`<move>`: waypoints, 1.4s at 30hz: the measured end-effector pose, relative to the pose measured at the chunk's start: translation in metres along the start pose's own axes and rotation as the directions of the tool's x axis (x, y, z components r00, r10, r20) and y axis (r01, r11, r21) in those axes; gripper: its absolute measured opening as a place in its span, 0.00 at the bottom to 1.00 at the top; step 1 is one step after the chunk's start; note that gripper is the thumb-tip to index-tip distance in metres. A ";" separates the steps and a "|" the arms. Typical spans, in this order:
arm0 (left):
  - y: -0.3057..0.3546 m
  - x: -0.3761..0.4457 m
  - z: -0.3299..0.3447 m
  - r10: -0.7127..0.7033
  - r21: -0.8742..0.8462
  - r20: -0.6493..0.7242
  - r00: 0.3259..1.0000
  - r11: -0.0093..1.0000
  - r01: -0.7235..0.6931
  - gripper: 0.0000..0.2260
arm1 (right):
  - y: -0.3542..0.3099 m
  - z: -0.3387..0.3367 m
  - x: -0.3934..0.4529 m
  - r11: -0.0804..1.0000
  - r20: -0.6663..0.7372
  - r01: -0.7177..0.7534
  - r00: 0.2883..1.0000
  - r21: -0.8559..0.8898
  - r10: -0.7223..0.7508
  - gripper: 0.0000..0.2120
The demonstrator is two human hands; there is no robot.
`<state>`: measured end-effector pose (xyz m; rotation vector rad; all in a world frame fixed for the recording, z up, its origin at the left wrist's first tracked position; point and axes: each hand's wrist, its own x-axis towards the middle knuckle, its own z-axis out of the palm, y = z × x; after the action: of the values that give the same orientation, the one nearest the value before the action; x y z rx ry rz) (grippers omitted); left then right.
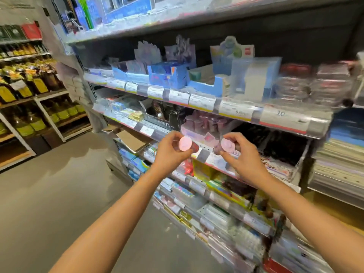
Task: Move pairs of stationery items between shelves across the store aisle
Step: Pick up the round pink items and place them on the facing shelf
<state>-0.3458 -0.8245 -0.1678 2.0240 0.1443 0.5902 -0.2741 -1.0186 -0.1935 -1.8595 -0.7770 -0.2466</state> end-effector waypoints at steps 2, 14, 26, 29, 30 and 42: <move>-0.014 0.026 0.005 0.032 0.038 0.025 0.999 0.999 -0.033 0.13 | 0.008 0.011 0.018 0.998 -0.048 -0.038 0.998 -0.051 0.036 0.15; -0.082 0.137 0.034 0.315 0.291 0.248 0.916 0.878 -0.380 0.06 | 0.028 0.063 0.082 0.803 -0.279 -0.246 0.955 -0.543 0.104 0.12; -0.085 0.178 0.046 0.400 0.331 0.571 0.717 0.687 -0.647 0.10 | 0.021 0.072 0.108 0.756 -0.310 -0.410 0.908 -0.510 0.284 0.11; -0.081 0.185 0.045 0.362 0.302 0.650 0.668 0.683 -0.665 0.12 | 0.023 0.071 0.110 0.754 -0.304 -0.428 0.901 -0.498 0.310 0.15; -0.079 0.186 0.043 0.347 0.303 0.675 0.651 0.674 -0.674 0.12 | 0.023 0.070 0.110 0.755 -0.302 -0.423 0.903 -0.501 0.305 0.15; -0.092 0.201 0.043 0.433 0.129 0.719 0.544 0.686 -0.716 0.16 | 0.026 0.061 0.109 0.762 -0.211 -0.392 0.920 -0.515 0.330 0.19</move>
<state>-0.1376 -0.7438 -0.1930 2.5862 -0.9744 0.2210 -0.1862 -0.9270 -0.1840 -2.4757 -0.2558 -0.3432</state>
